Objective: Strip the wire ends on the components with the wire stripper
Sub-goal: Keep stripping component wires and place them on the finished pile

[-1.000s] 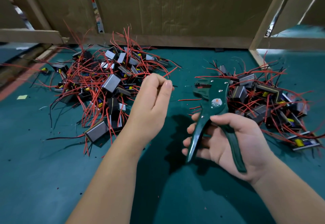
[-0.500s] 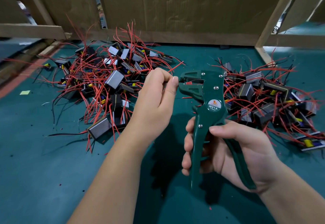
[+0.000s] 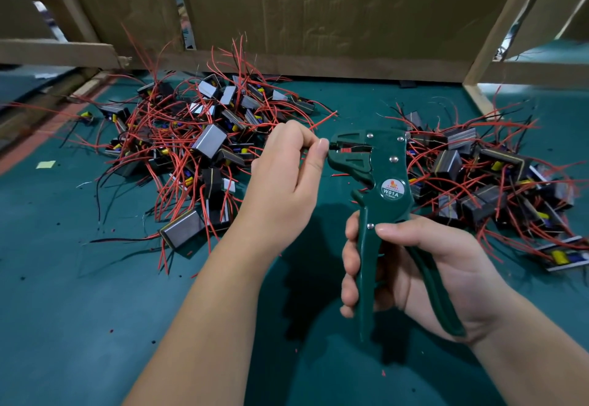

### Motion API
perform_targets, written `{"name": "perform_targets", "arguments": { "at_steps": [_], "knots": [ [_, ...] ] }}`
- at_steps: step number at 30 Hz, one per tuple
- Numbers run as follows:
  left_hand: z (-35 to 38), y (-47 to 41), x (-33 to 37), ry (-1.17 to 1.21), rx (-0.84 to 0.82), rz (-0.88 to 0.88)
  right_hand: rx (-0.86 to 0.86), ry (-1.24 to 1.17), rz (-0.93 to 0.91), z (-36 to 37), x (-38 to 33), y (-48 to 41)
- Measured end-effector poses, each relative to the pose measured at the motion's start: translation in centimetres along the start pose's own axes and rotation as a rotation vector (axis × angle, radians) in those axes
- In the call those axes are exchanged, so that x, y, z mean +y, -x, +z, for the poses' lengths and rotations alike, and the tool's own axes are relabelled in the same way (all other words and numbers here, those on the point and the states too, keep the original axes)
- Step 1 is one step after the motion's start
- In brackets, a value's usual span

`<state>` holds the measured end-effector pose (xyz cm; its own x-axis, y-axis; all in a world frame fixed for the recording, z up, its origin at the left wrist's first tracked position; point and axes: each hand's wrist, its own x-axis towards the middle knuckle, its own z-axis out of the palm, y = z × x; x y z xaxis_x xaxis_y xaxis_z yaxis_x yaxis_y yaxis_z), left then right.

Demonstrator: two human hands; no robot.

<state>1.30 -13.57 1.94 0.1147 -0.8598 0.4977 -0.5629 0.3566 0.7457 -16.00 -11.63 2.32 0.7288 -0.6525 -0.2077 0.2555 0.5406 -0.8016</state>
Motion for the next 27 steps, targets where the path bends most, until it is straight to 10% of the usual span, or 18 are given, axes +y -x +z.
{"name": "perform_targets", "arguments": {
  "at_steps": [12, 16, 19, 22, 27],
  "knots": [
    [1.3, 0.4, 0.1, 0.134, -0.062, -0.132, 0.252, -0.084, -0.074, 0.2, 0.3, -1.0],
    [1.1, -1.6, 1.0, 0.849, 0.219, -0.496, 0.093, -0.123, -0.175, -0.4, 0.3, -0.9],
    [0.5, -1.2, 1.3, 1.278, 0.085, -0.556, -0.089, -0.069, -0.15, -0.4, 0.6, -0.7],
    [0.4, -0.3, 1.6, 1.378, -0.081, -0.553, -0.077, 0.033, -0.125, -0.2, 0.9, -0.7],
    [-0.2, -1.2, 0.9, 1.308, 0.102, -0.493, 0.084, -0.043, -0.298, -0.7, 0.3, -0.4]
  ]
}}
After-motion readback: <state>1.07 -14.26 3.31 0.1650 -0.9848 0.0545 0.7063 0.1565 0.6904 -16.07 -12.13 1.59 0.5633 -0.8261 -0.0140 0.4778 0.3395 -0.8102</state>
